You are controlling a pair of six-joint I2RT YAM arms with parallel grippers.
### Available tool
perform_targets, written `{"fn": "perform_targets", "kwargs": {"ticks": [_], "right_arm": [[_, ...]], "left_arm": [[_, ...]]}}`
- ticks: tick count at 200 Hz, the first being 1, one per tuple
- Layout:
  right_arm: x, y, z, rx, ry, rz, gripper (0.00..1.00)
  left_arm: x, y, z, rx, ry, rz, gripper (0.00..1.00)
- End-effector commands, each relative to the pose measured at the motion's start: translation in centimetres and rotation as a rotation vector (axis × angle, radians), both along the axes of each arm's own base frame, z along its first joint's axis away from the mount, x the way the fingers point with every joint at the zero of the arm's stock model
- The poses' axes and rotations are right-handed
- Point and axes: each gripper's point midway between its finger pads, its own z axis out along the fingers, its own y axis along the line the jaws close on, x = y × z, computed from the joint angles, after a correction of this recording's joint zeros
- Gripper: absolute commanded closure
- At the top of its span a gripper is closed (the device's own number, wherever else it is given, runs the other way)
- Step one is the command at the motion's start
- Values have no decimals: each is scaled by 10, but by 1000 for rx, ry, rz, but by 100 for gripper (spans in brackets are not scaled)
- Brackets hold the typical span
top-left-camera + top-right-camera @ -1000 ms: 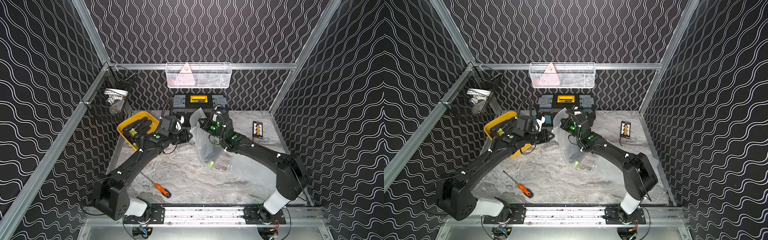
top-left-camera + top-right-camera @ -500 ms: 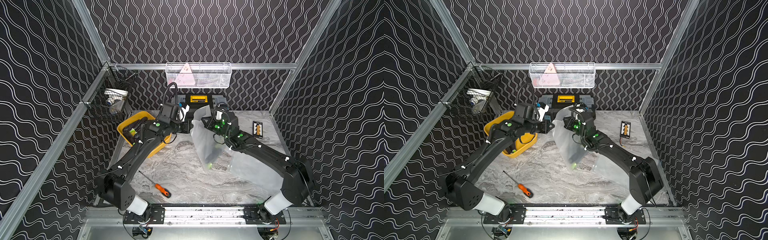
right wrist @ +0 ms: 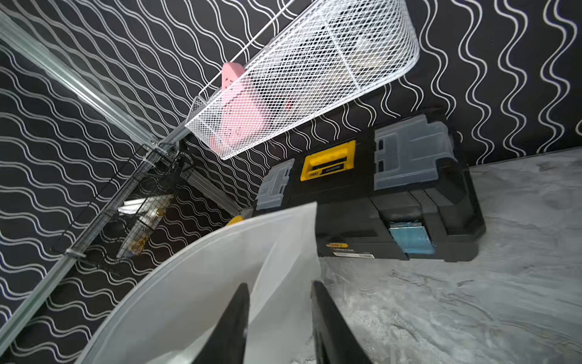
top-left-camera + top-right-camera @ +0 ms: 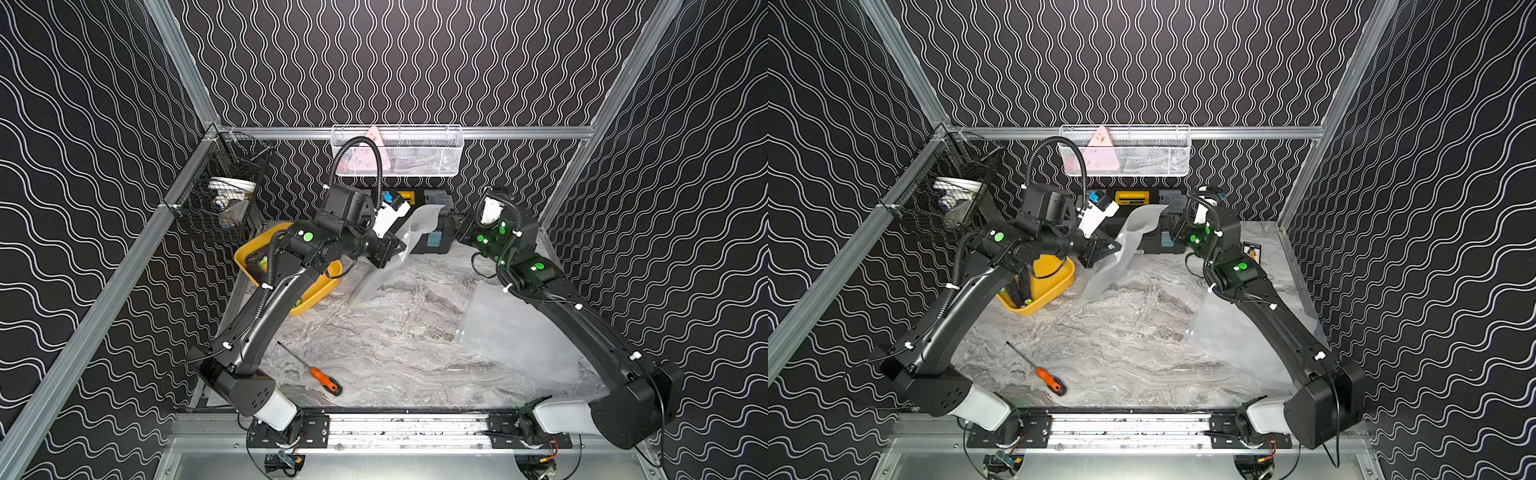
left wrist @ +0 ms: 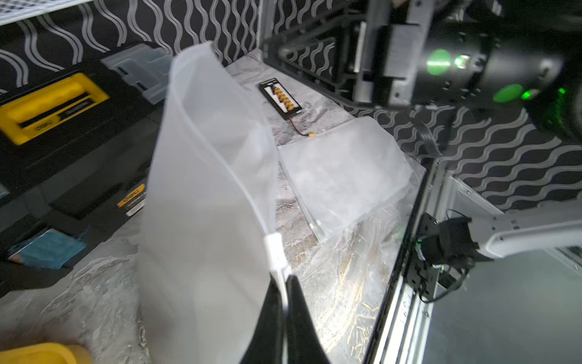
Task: Place the eggplant in a zip-top bag and seal the zipper
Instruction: Adjust the zipper food storage bag at the center of the board, then zip the zipper on the zipper food storage bag.
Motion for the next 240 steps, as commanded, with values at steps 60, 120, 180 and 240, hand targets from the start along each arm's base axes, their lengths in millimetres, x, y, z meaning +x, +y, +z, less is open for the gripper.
{"fn": "perform_targets", "kwargs": {"ticks": [60,120,180,240], "right_arm": [[-16,-1,25,-68,-80,48,65],[-22,46,-9,-177,-89,360,61],[-40,90,-54,-171,-109,896,64],[-58,99,-67,-206,-227,1113,63]], "left_arm": [[-25,8,5,55,-84,-79,100],[37,66,-118,202,162,111,100],[60,69,-148,247,188,86,100],[48,44,-127,157,140,-82,100]]}}
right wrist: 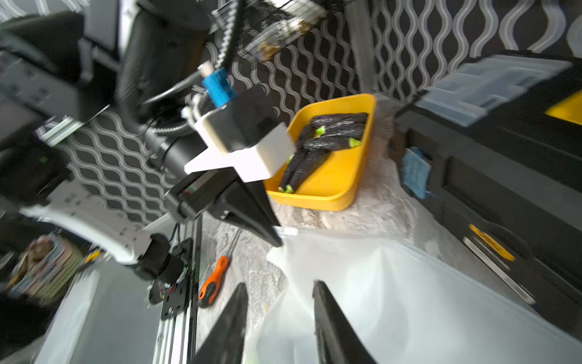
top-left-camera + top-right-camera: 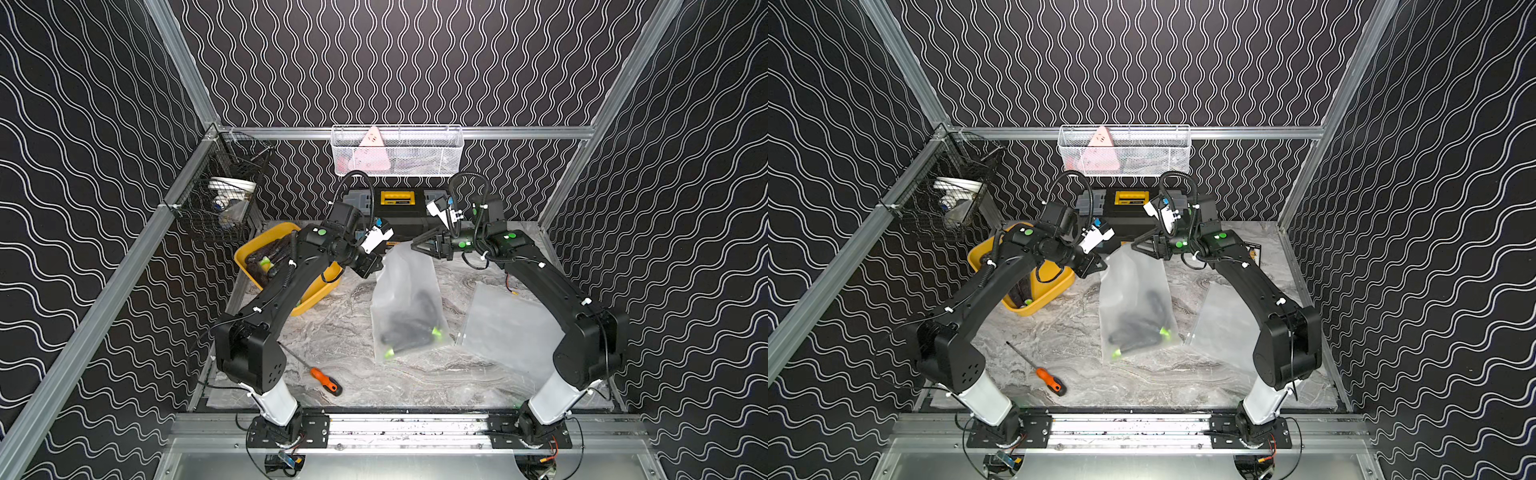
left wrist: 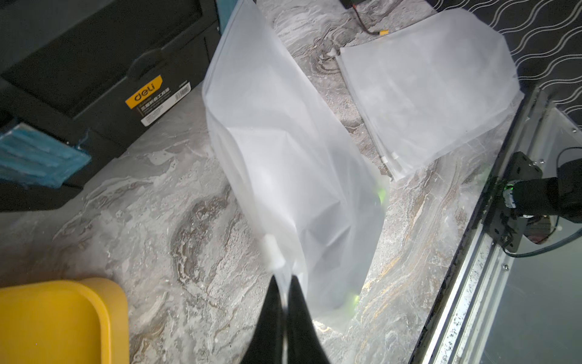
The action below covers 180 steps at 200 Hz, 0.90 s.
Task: Place the eggplant in a zip-top bag and seal the zipper
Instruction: Zip the zipper on the zipper food storage bag.
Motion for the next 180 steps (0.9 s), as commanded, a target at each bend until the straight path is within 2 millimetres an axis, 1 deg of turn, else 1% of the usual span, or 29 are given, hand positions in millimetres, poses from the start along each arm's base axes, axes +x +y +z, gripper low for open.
{"fn": "perform_targets", "kwargs": {"ticks": [1,14,32,62,95,136,180], "right_arm": [[-21,3,-1,41,-57,153,63],[-26,6,-1,50,-70,183,61],[-28,15,-10,34,-86,198,60],[-30,29,-25,-17,-97,208,60],[-33,28,-39,-51,-90,220,60],[-45,27,-39,-58,-94,278,59],[-47,29,-45,-72,-98,289,60]], "left_arm": [[-10,-17,12,-69,-24,-119,100],[-18,-24,11,-72,-18,-158,100],[-28,-36,10,-67,-20,-208,100],[-35,-48,10,-67,-27,-254,100],[-38,-49,16,-78,-49,-265,100],[-42,-49,16,-65,-46,-286,100],[-49,-51,22,-72,-56,-314,100]]}}
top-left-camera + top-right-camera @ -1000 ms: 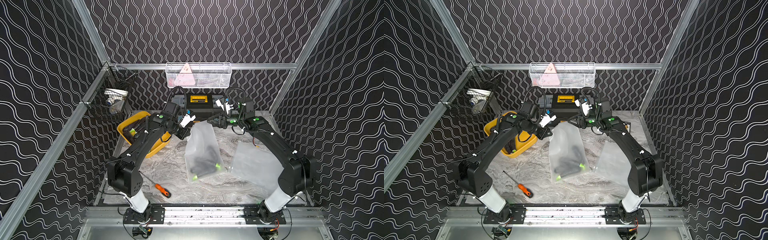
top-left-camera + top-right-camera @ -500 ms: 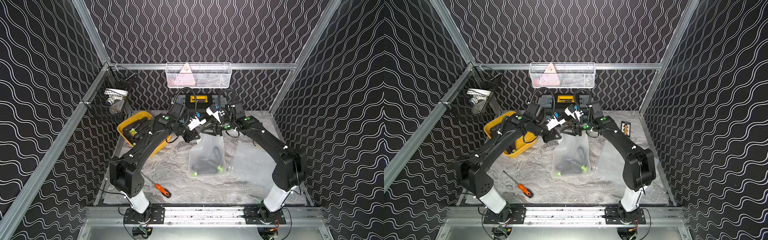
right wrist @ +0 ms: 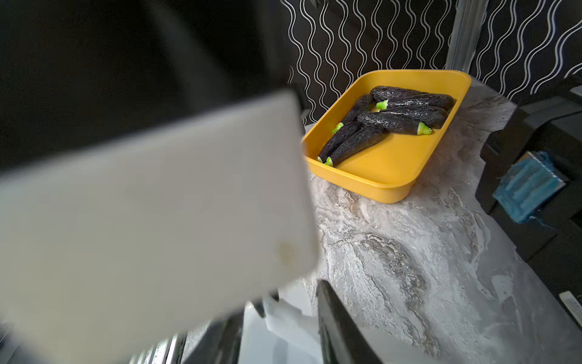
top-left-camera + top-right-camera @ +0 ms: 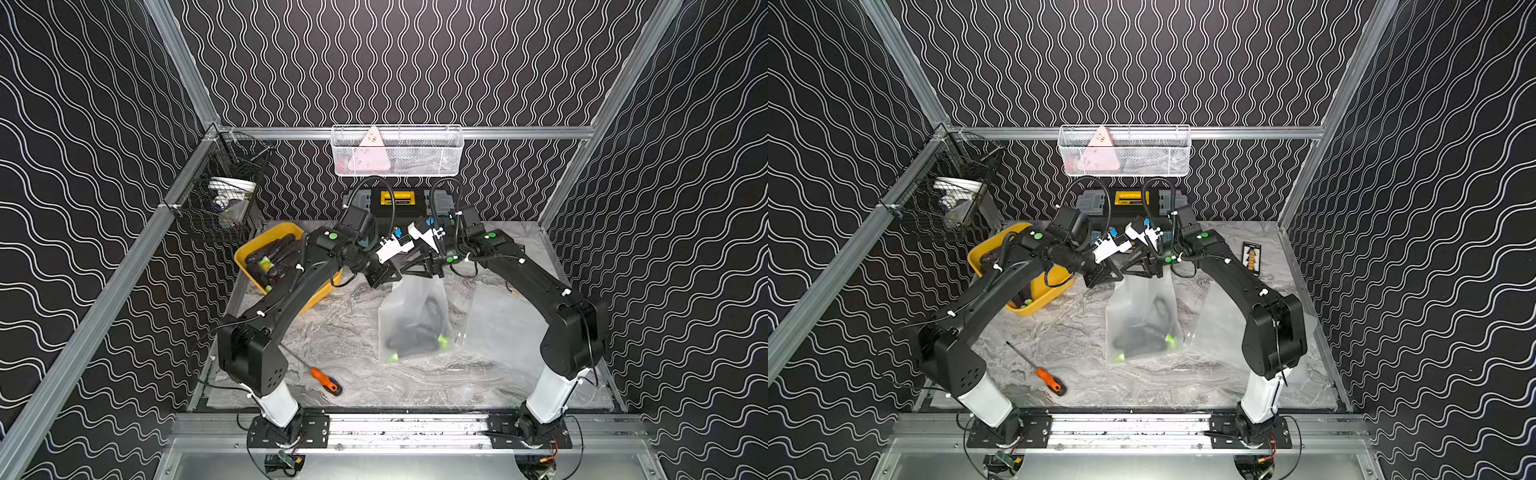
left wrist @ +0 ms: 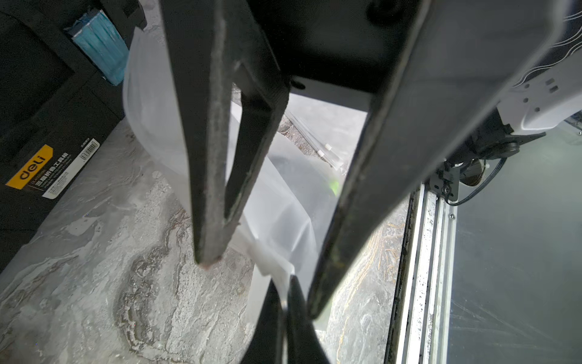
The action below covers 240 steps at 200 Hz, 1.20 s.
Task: Place the eggplant in a zip-top bag and seal the zipper
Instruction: Zip the zipper on the zipper food storage bag.
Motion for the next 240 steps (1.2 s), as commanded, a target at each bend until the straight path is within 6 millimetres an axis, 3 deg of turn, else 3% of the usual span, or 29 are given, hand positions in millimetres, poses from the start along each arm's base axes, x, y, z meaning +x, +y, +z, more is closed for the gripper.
{"fn": "perform_targets", "kwargs": {"ticks": [1,30,89,156,227,240], "right_arm": [[-7,0,-2,4,-13,38,60],[-6,0,-2,6,-39,36,57],[-14,-1,18,52,-137,88,51],[-32,-7,13,36,-108,175,64],[-33,-8,13,24,-114,166,78],[-41,0,12,23,-113,186,80]], "left_arm": [[-6,-3,11,-21,-27,-49,100],[-14,-4,11,-17,-21,-76,100],[-24,-7,13,0,-11,-112,100],[-22,-6,23,-11,-46,-106,100],[-20,-7,26,-19,-55,-95,100],[-19,-7,27,-21,-57,-92,100]]}}
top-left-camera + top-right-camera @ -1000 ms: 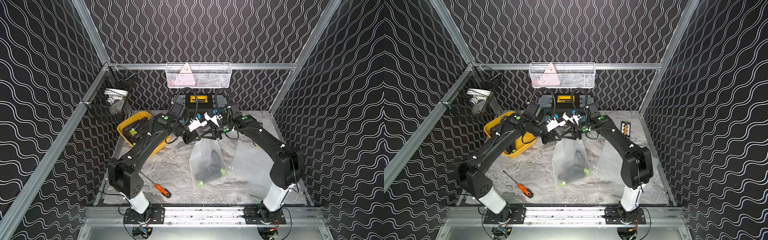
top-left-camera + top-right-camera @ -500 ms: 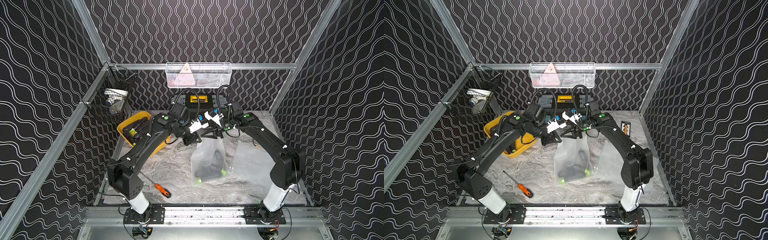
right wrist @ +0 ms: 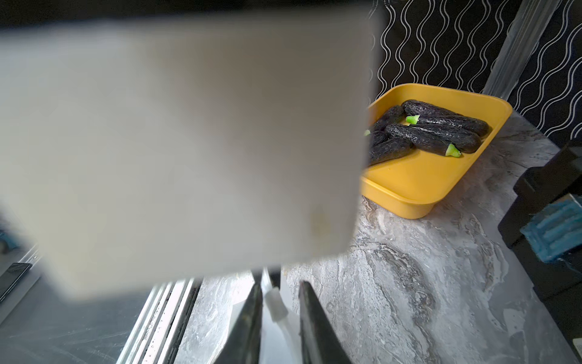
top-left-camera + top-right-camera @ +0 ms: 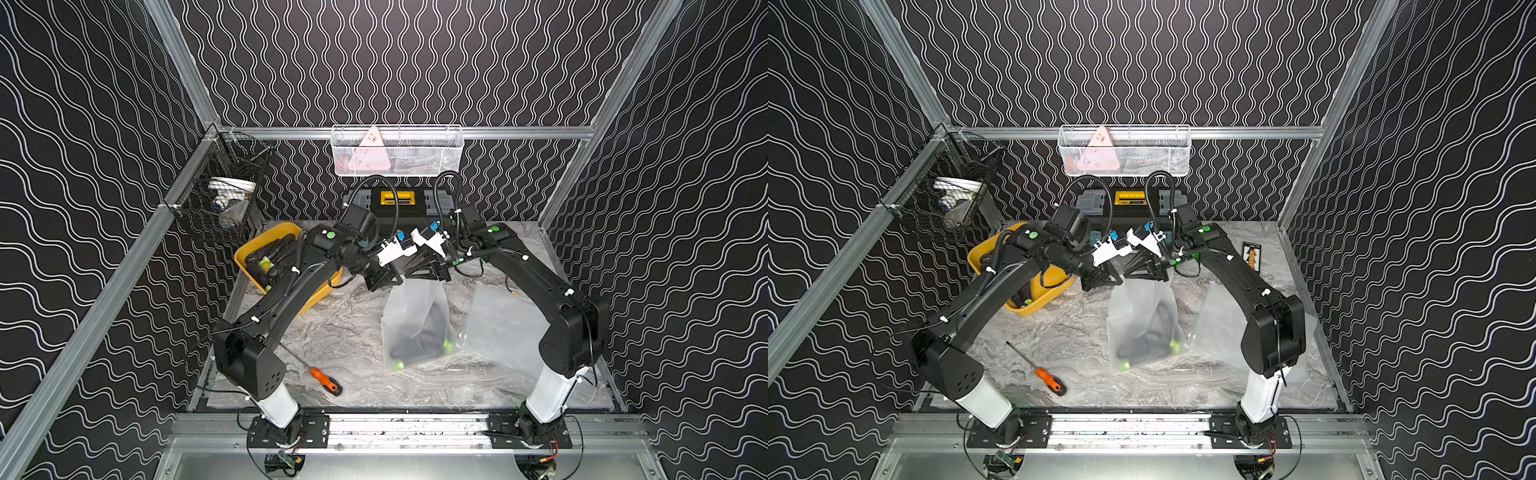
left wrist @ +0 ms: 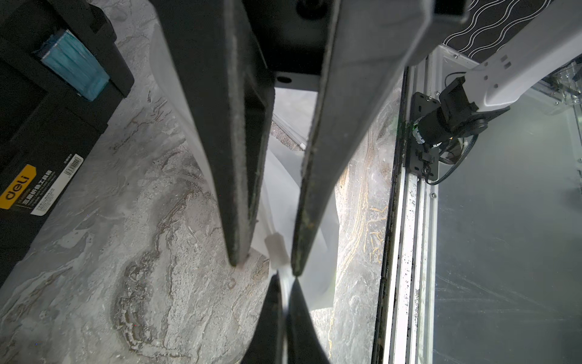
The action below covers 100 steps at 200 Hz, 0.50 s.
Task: Place the eggplant in a zip-top bag and seal the zipper
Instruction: Zip the zipper on the zipper food storage bag.
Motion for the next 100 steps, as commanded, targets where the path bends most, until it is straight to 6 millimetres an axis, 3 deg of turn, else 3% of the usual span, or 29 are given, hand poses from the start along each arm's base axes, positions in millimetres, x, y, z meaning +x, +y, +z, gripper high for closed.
{"fn": "perform_targets", "kwargs": {"ticks": [1,27,42,72,100], "right_arm": [[-13,7,1,6,-13,39,80],[-12,9,-3,-10,-16,22,81],[-10,11,-2,-6,-19,13,69],[-9,13,1,4,-26,6,73],[-7,16,1,3,-32,-1,70]], "left_arm": [[3,-4,11,-33,-37,-8,100],[4,-6,12,-40,-35,-7,100],[4,-7,12,-43,-30,-12,100],[4,-6,11,-37,-25,-13,100],[3,-7,11,-42,-24,-21,100]]}}
